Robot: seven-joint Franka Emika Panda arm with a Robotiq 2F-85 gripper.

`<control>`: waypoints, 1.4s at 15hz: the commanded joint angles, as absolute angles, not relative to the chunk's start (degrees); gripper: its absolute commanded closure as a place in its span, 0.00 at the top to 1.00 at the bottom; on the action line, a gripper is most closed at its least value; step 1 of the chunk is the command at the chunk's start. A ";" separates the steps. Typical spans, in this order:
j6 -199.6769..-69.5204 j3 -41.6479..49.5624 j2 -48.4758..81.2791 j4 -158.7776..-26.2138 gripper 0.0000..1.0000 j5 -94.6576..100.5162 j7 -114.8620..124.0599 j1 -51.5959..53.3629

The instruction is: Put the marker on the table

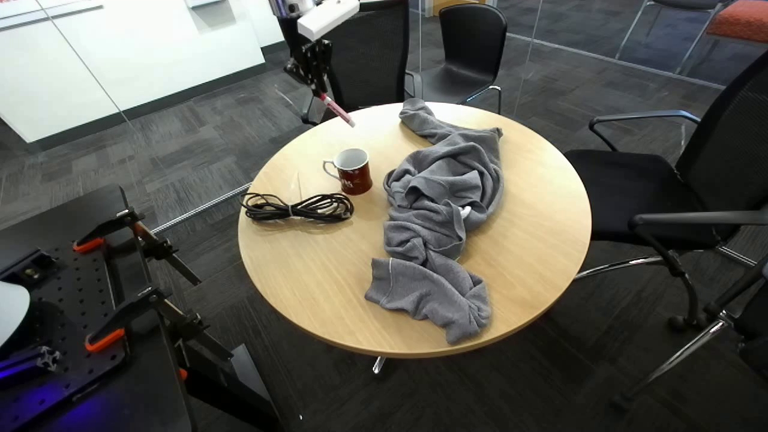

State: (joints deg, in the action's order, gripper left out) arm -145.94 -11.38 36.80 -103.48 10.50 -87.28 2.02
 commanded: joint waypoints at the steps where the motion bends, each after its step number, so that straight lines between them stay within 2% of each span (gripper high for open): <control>1: -146.23 -9.34 35.53 -103.84 0.05 15.65 -86.60 5.51; 18: -141.09 -9.20 50.34 -87.74 0.05 20.94 -89.59 10.35; 19: -143.84 -10.14 47.85 -91.98 0.18 19.91 -88.78 9.18; 21: -143.16 -9.96 49.80 -90.03 0.18 19.93 -88.77 9.54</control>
State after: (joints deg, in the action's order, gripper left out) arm -143.31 -10.06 49.68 -90.27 20.10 -88.71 9.38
